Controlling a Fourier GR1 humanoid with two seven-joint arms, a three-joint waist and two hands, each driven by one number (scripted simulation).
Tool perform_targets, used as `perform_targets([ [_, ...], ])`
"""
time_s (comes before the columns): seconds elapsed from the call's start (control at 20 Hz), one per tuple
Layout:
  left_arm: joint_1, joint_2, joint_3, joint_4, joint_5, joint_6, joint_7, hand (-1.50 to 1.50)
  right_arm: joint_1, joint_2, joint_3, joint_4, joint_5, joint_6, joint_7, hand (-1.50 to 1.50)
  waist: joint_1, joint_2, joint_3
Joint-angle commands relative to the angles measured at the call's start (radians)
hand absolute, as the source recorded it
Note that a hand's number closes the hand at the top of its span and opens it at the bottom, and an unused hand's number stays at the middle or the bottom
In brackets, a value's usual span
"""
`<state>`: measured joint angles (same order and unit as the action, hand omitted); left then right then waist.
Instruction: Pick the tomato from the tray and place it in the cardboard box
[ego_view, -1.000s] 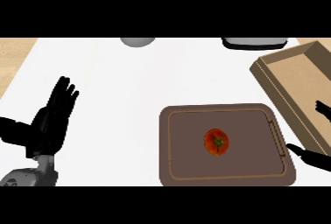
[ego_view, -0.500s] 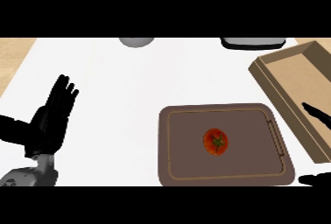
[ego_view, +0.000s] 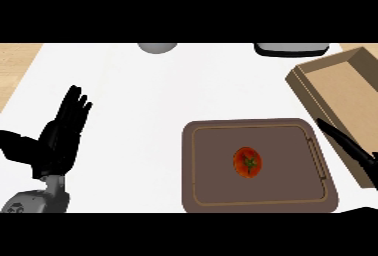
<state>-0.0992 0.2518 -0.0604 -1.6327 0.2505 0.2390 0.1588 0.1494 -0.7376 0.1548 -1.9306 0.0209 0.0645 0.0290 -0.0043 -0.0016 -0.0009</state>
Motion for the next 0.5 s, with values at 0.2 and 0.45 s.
perform_targets([
  [0.2,0.010,-0.027,0.010,-0.061,-0.044,0.000,0.050,0.00,0.014,0.113,0.018,-0.051,0.143,0.039,0.150,-1.50,0.002,0.000,0.001],
  [0.45,-0.071,-0.012,0.058,0.016,-0.022,-0.048,0.073,0.00,-0.018,0.242,0.124,-0.038,0.231,0.023,0.185,-1.50,0.001,0.002,0.001],
])
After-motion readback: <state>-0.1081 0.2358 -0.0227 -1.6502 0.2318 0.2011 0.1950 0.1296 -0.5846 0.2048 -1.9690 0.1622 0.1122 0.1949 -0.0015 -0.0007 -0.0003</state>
